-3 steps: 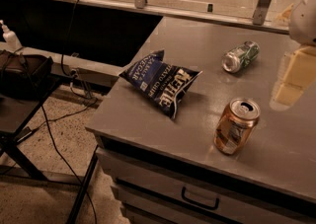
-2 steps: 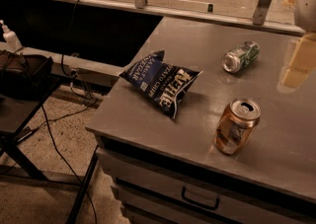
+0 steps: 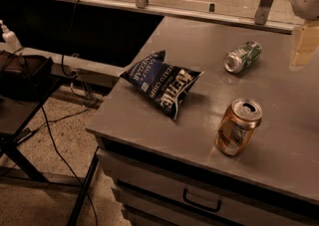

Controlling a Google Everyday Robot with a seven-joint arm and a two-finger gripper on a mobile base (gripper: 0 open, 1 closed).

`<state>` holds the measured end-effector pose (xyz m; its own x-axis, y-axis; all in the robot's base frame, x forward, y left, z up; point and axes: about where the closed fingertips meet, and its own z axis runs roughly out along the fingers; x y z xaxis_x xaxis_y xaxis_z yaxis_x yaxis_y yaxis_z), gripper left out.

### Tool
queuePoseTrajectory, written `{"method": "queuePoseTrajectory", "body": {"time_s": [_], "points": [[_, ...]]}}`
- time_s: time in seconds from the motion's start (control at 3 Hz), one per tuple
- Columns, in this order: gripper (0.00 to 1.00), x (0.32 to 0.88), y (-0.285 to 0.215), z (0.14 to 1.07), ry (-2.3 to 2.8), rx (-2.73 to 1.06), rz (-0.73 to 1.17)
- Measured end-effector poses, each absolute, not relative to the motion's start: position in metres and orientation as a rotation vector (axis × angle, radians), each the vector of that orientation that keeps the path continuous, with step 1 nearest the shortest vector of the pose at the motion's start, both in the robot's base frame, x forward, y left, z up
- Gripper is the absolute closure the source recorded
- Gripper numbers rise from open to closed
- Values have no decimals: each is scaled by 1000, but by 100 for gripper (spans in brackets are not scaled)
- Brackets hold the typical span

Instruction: Pick green can

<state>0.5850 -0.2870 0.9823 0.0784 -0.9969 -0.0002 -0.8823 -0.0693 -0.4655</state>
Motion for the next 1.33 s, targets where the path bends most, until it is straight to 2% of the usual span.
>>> {"method": "queuePoseTrajectory", "body": {"time_s": [0.67,1.33], "points": [[0,596,-289,973,1763,-2125,-474],[0,657,-263,923,1525,-2257,-498]]}}
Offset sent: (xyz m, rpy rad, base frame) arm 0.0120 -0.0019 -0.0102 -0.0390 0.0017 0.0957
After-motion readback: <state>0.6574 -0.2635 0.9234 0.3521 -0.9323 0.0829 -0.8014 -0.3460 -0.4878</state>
